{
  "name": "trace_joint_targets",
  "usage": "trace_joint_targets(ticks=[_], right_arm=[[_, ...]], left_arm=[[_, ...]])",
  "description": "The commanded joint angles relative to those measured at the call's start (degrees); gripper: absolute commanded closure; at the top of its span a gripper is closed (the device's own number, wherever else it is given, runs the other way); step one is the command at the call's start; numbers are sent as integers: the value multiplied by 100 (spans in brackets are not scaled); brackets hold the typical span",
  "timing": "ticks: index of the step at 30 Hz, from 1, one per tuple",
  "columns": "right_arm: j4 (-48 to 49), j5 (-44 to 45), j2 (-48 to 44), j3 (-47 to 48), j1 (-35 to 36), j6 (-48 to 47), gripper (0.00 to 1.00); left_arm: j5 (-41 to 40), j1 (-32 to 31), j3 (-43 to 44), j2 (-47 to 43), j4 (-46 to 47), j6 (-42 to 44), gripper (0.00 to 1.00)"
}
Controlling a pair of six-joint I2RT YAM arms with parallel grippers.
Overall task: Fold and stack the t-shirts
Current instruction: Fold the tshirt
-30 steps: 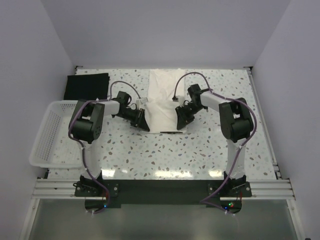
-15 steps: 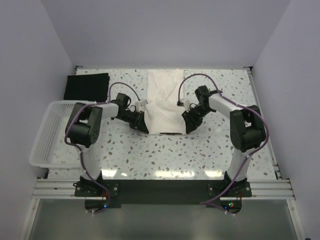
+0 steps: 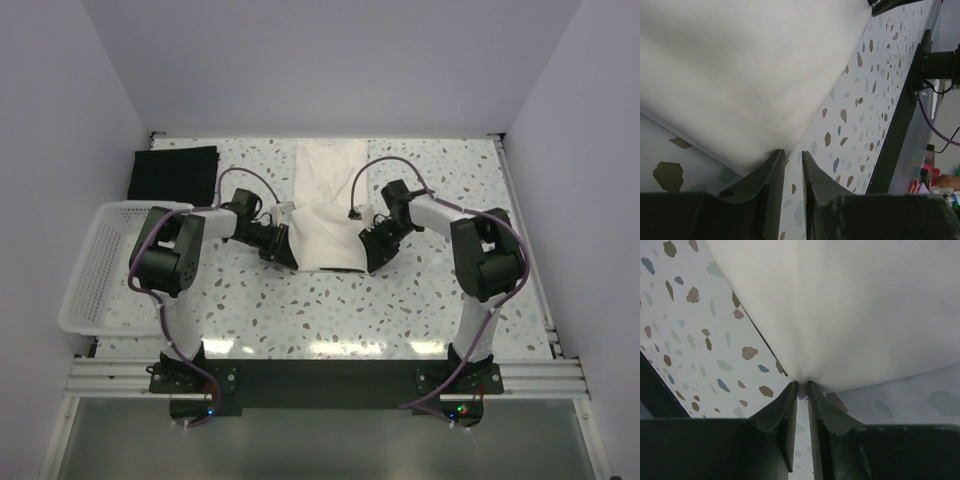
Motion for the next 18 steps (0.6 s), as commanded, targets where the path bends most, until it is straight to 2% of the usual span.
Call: trace_joint_targets(ticks=[1, 5, 8, 9, 10, 12, 13, 15, 16, 18], right_arm=[[171, 594, 114, -187, -24, -94, 82], [76, 884, 71, -170, -33, -199, 84], [-223, 745, -244, -82, -59, -497, 83], [-285, 457, -594, -73, -59, -629, 81], [-364, 324, -806, -134, -59, -779, 75], [-286, 60, -1419, -301, -59, -1358, 64], [-181, -63, -1606, -545, -50, -1552, 57], [275, -134, -2010, -767, -41, -1948, 47], [521, -161, -2082, -881, 11, -2045, 46], [812, -118, -2179, -978, 125, -2317, 42]], left_arm=[[-339, -40, -121, -23, 45, -39, 74], [-322, -31, -182, -93, 19, 13, 73], [-32, -22, -217, -601, -42, 469, 66], [38, -22, -200, -777, -95, 671, 64], [91, -22, -156, -1136, -269, 1203, 62], [65, -22, -60, -1472, -376, 1742, 57], [-57, -48, -42, -1743, -446, 2319, 54], [-302, -144, -24, -1956, -491, 2919, 52], [-434, -206, -42, -2087, -534, 3584, 52], [-663, -434, -251, -2211, -456, 4229, 50]])
